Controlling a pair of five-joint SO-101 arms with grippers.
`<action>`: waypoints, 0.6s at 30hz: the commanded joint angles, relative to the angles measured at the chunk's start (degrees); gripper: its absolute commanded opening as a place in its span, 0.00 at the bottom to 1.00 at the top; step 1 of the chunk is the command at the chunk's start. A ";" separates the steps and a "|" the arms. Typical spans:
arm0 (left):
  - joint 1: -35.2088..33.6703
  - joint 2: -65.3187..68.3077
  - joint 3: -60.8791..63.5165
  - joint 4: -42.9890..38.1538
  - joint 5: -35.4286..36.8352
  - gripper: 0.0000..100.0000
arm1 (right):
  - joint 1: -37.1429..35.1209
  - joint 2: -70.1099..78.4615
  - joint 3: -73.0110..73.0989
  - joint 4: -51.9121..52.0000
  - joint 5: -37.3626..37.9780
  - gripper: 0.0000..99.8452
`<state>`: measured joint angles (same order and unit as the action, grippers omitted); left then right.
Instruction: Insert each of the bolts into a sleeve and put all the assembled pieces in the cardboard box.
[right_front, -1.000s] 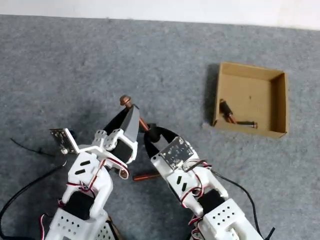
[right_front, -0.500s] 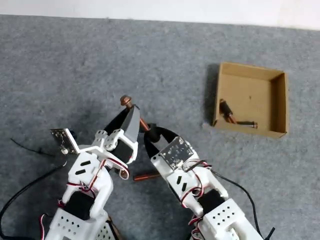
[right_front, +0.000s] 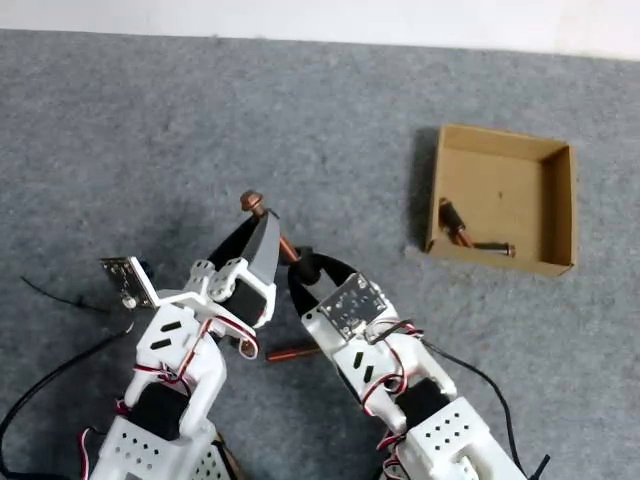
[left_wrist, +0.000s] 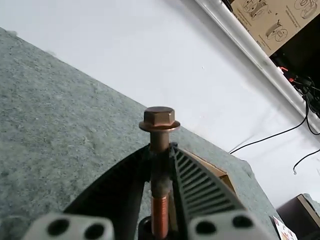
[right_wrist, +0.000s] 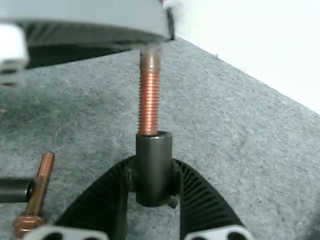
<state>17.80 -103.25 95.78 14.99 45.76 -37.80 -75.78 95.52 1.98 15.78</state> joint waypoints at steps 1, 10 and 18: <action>1.19 -0.48 1.45 0.35 -1.58 0.01 | -0.75 -0.84 0.22 -1.54 0.70 0.01; 1.98 -0.48 1.45 1.05 -2.11 0.01 | -1.10 -0.84 0.40 -1.36 0.79 0.01; 1.98 -0.48 1.45 1.14 -2.11 0.01 | -1.01 -0.84 0.22 -1.36 0.79 0.01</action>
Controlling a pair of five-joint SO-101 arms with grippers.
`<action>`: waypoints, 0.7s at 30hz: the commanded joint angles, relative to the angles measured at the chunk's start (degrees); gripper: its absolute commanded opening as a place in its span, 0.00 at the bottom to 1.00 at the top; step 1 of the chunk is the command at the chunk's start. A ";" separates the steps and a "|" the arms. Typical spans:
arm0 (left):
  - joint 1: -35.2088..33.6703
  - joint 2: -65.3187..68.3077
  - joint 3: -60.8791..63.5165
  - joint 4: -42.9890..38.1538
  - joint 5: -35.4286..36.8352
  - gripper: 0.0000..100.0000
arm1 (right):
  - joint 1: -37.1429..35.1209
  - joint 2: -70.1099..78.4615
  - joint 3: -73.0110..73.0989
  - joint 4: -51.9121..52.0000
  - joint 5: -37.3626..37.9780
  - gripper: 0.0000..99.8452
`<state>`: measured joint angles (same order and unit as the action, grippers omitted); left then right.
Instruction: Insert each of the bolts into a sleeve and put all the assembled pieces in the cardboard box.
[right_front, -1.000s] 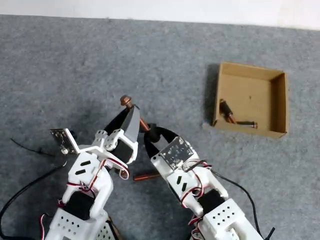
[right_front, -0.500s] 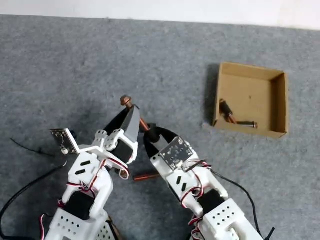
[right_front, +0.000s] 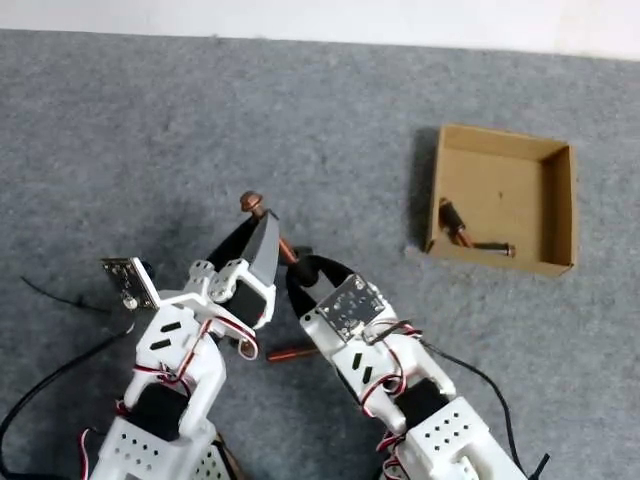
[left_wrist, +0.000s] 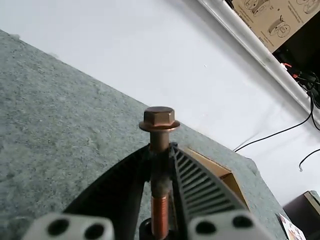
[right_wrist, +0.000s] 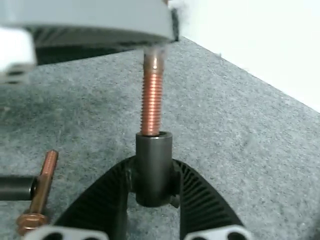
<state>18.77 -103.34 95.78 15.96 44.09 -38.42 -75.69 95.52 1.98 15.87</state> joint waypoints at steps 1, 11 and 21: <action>1.01 -0.40 1.45 0.18 -0.44 0.01 | -0.40 -0.92 0.22 -1.36 0.70 0.01; 3.12 -0.40 1.45 2.11 -0.62 0.01 | 2.68 -1.01 0.04 -1.36 0.53 0.01; 3.12 -0.84 1.45 2.37 -0.70 0.01 | 2.33 -1.01 0.22 -1.27 0.62 0.01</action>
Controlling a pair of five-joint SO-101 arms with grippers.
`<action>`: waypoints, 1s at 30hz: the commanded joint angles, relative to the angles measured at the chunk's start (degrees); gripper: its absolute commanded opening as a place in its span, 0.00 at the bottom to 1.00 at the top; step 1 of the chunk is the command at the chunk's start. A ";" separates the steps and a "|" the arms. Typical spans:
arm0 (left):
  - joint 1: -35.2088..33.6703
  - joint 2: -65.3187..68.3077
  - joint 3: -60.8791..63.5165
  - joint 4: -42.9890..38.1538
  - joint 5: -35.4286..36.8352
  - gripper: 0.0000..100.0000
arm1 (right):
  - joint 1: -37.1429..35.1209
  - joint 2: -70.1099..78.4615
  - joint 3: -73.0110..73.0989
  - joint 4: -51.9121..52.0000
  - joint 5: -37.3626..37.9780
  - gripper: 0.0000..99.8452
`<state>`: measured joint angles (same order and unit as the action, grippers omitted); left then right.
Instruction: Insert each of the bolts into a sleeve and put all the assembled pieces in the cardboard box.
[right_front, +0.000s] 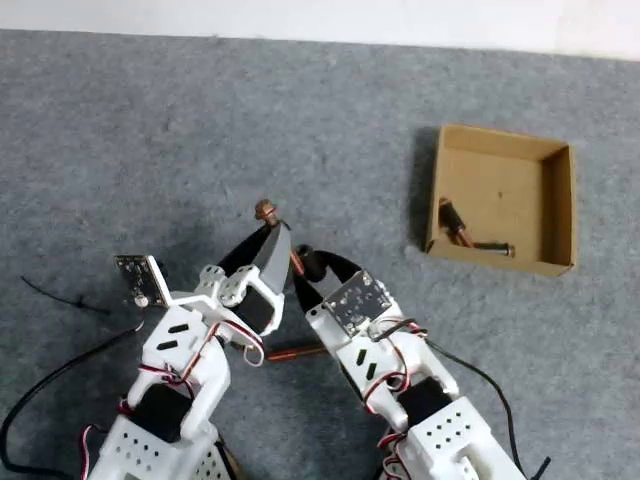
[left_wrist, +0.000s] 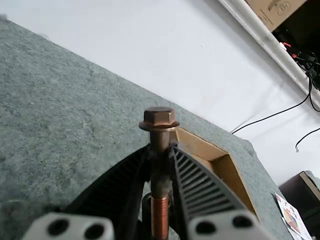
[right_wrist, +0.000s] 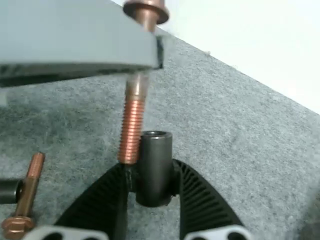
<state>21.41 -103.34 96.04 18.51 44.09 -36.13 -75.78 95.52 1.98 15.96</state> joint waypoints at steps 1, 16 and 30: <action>0.13 -0.92 1.19 -0.18 -0.62 0.01 | -0.92 -0.92 0.31 -1.27 0.62 0.01; -6.11 -0.92 1.10 -1.85 -0.26 0.01 | -4.44 -0.92 0.57 -1.19 5.19 0.01; -6.20 -0.57 1.10 -2.99 -0.26 0.01 | -5.23 -0.92 0.31 2.33 5.36 0.01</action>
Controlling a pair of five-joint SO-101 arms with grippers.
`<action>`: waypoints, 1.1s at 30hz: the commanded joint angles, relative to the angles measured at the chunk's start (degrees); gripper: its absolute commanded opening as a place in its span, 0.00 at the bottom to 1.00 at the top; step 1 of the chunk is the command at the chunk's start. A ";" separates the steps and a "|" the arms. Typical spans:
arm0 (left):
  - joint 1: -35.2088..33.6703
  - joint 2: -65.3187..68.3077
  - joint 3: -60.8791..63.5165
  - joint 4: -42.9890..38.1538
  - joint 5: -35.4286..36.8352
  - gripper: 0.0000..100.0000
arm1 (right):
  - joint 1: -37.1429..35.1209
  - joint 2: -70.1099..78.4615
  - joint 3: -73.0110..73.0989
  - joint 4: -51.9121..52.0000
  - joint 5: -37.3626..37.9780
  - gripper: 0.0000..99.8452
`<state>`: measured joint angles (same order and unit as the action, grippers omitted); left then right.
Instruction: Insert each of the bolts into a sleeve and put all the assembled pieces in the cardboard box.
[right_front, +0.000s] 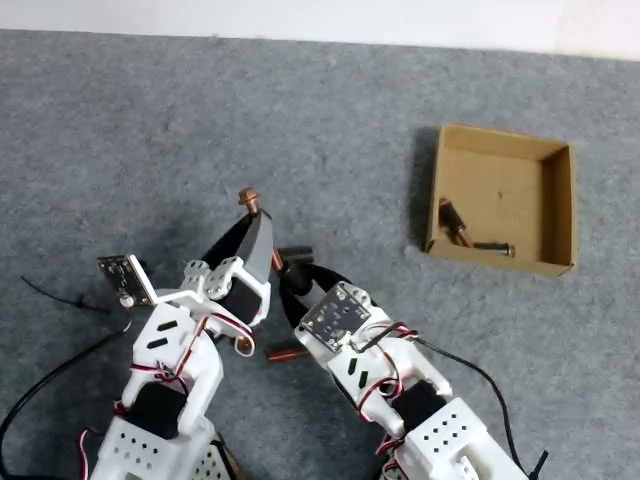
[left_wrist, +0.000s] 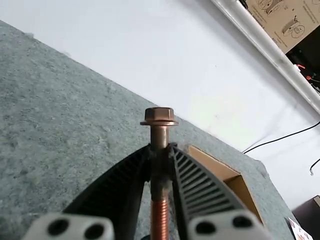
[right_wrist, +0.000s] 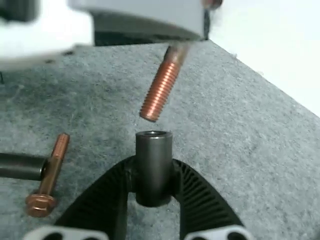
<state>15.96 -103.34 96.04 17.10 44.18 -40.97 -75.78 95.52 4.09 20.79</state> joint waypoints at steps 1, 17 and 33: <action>-0.75 -0.57 1.10 -1.58 -0.35 0.01 | -0.48 -0.92 0.31 0.22 0.53 0.01; 4.53 -0.40 1.19 0.00 -0.88 0.01 | -0.04 -0.92 0.31 0.31 0.53 0.01; 3.38 -0.40 1.19 0.26 -0.88 0.01 | 4.00 -0.92 0.04 0.31 0.26 0.01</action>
<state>19.91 -103.34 96.04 17.10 43.82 -37.98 -75.78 95.52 4.44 20.79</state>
